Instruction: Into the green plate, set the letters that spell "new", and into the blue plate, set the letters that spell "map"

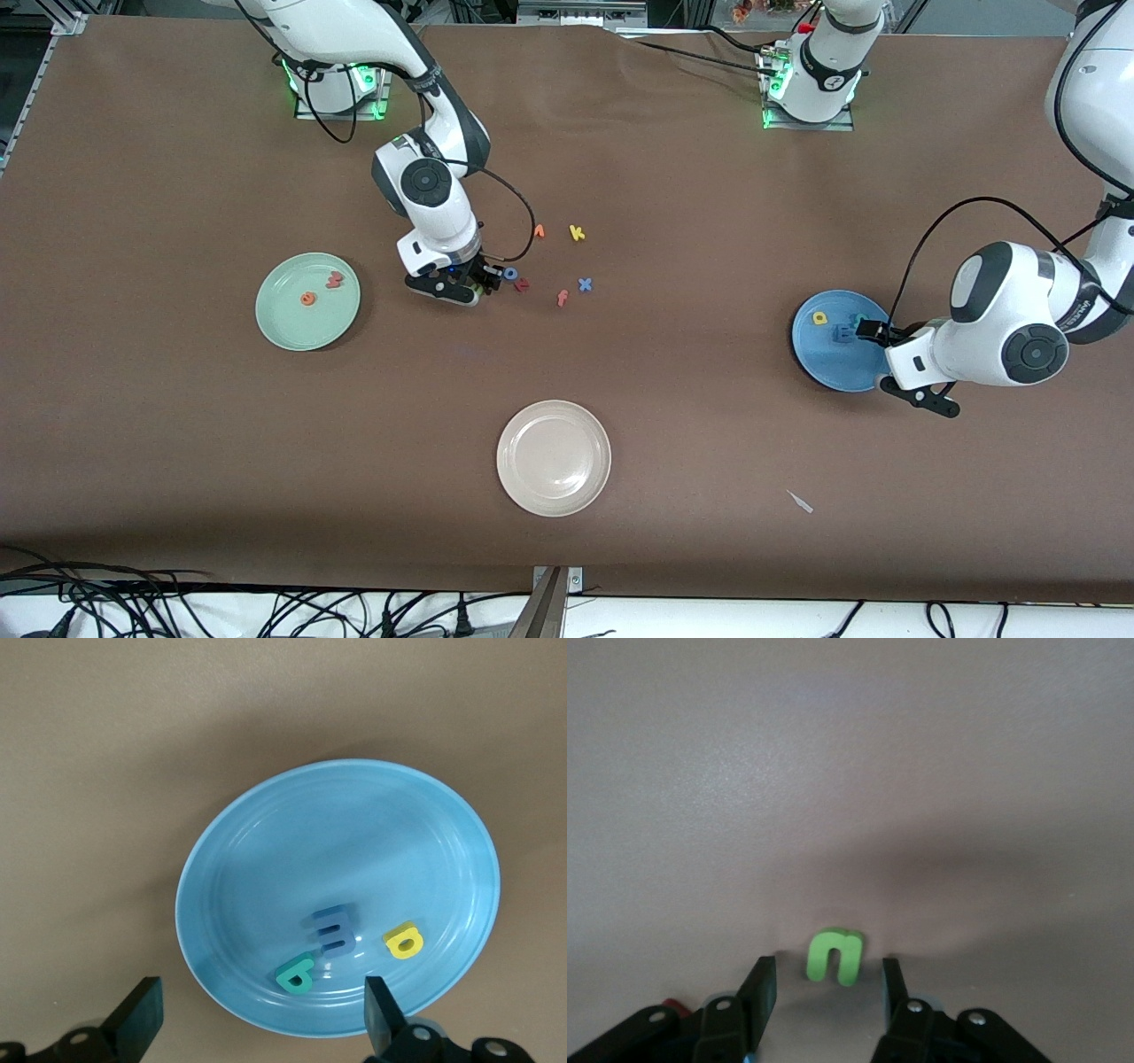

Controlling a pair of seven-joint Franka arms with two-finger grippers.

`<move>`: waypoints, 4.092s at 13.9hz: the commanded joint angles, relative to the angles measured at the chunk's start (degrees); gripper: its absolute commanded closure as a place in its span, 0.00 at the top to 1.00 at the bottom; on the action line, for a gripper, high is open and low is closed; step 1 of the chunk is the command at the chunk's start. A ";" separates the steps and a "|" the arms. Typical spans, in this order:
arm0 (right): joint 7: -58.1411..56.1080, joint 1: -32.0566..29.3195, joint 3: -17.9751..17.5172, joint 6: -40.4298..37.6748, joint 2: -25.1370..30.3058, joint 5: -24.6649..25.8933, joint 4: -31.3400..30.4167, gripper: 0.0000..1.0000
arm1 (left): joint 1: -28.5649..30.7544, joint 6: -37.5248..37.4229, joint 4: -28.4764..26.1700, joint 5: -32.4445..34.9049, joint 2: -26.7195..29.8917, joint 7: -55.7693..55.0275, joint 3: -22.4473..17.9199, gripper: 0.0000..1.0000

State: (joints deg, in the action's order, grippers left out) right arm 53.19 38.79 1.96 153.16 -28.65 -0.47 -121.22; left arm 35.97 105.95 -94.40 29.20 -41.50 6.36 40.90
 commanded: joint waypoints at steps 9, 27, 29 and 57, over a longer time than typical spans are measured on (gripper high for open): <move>-0.54 0.23 0.67 -0.22 -0.70 0.29 0.81 0.08 | -0.63 -5.74 5.97 0.15 -0.07 1.11 -0.03 1.00; -63.88 -0.03 34.23 -12.20 16.09 0.29 -11.40 0.08 | -0.11 -6.11 6.33 0.24 -0.16 1.11 -0.12 1.00; -65.76 -0.21 35.30 -8.42 15.74 -0.06 -13.42 0.08 | -0.20 -6.11 6.33 0.24 -0.16 1.11 -0.12 1.00; -57.76 0.23 32.93 -46.78 15.12 -0.94 19.23 0.53 | 5.25 -19.64 12.31 -11.53 8.27 -0.29 0.50 1.00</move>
State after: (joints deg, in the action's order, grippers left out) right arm -4.58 39.16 35.04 112.51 -13.51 -0.71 -107.66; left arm 39.66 87.85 -81.43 20.42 -36.16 6.15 41.38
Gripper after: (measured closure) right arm 0.471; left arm 0.000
